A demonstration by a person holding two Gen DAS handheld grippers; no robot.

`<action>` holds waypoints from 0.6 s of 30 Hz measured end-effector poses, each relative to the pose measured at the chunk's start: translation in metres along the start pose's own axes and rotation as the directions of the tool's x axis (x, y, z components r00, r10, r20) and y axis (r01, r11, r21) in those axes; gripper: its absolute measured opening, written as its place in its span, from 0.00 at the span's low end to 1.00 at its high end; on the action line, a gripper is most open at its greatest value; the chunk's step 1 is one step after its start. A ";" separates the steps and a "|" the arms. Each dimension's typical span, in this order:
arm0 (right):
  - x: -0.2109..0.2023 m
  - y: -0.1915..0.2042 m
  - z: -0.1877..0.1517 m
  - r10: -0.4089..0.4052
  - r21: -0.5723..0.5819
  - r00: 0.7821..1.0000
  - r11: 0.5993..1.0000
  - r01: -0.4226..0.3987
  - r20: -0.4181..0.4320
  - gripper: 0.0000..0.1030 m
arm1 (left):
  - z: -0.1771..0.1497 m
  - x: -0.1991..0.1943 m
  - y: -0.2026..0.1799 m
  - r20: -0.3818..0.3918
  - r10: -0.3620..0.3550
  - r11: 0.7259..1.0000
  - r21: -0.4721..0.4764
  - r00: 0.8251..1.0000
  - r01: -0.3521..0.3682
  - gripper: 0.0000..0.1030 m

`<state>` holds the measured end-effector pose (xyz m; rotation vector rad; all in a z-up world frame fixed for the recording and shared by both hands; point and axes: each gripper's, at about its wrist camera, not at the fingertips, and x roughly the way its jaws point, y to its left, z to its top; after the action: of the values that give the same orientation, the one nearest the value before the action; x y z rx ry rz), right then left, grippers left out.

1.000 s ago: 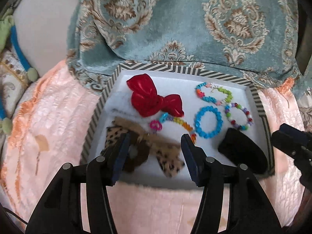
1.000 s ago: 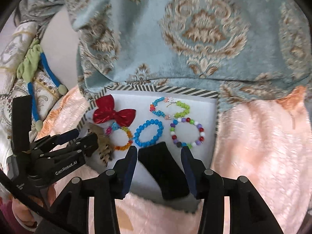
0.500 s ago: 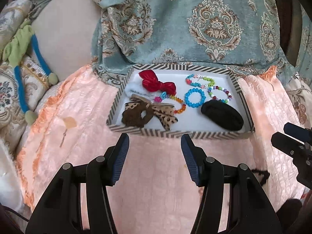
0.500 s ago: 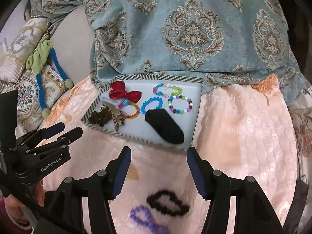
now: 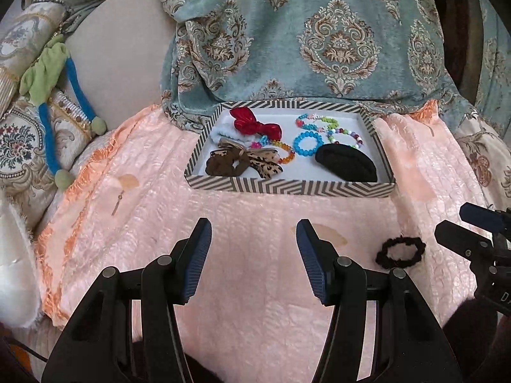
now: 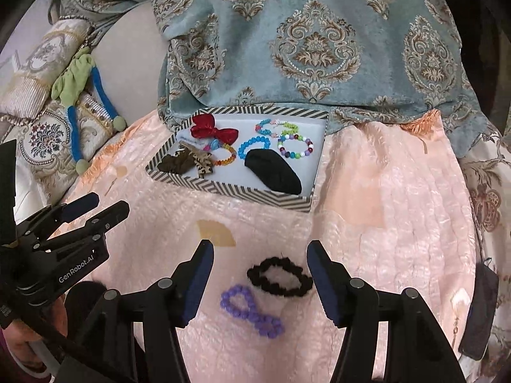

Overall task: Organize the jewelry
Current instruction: 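Move both open grippers toward the black scrunchie and purple bead bracelet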

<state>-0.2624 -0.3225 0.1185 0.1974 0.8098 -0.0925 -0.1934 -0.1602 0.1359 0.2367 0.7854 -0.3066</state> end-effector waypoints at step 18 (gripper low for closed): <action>-0.006 -0.018 -0.016 -0.012 0.024 1.000 1.000 0.013 -0.024 0.62 | -0.022 -0.004 -0.018 -0.041 -0.050 0.999 0.020 0.998 0.051 0.54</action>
<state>-0.2806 -0.3365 0.1092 0.2164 0.8341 -0.1120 -0.2175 -0.1691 0.1220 0.2436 0.8298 -0.3583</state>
